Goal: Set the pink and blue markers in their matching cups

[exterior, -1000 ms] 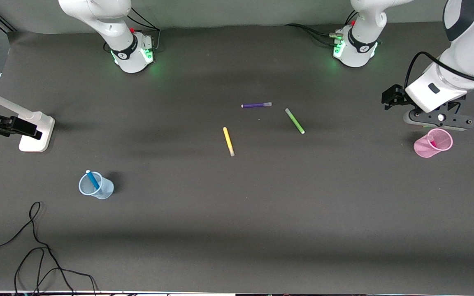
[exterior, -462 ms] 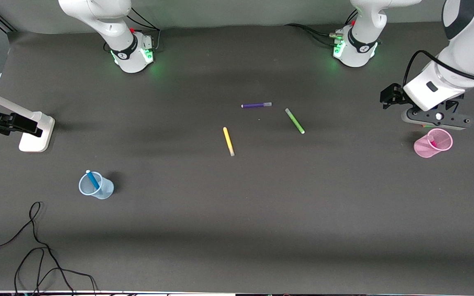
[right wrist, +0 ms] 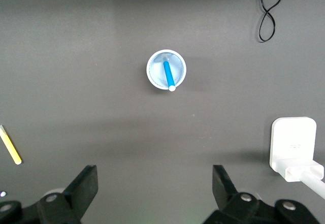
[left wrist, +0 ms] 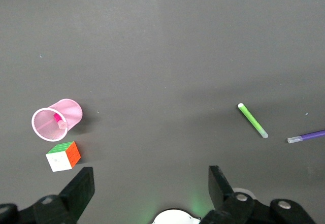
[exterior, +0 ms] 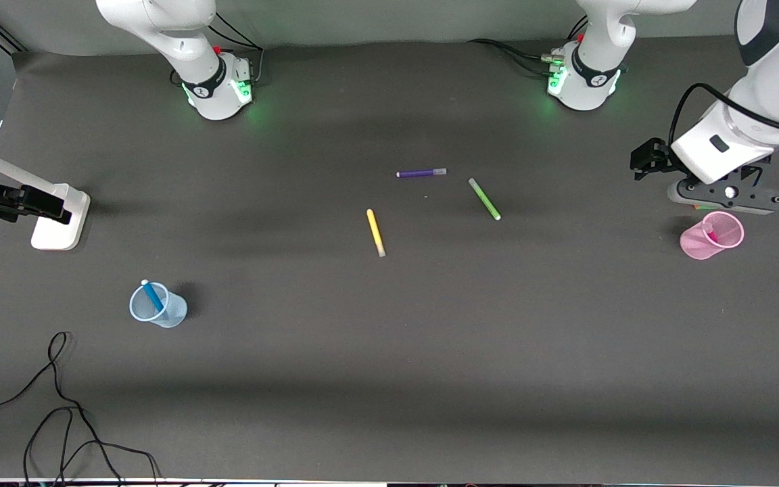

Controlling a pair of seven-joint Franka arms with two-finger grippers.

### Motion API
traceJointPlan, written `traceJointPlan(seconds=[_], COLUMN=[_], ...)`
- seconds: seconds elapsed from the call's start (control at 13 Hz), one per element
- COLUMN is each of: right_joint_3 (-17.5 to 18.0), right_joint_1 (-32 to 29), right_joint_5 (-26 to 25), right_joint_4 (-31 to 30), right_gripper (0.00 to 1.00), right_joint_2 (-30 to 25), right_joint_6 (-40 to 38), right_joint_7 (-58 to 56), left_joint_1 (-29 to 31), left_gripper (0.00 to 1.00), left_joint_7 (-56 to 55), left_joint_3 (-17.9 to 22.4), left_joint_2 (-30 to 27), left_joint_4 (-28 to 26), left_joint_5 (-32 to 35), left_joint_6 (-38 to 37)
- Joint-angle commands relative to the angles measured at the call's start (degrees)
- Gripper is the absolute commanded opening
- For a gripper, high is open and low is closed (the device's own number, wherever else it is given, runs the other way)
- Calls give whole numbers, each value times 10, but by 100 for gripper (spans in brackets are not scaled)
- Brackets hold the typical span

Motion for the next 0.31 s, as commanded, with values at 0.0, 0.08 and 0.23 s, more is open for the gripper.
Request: traceJointPlan(seconds=[0.0, 0.08, 0.23], right_joint_3=[-1, 0, 0], right_joint_1=[4, 4, 4], right_joint_5=[-14, -14, -14], right_joint_4=[-17, -17, -17], right_gripper=[100, 100, 100], right_joint_2=[-18, -18, -18], right_joint_6=[9, 9, 9], right_joint_7=[-12, -12, -12], left_joint_1=[34, 35, 36], left_gripper=[100, 100, 100], left_joint_7=[12, 14, 14], left_joint_3=[-30, -33, -34], left_joint_2=[4, 4, 7], left_joint_4=[13, 13, 14], left_joint_5=[9, 9, 9], left_joint_6=[-14, -14, -14])
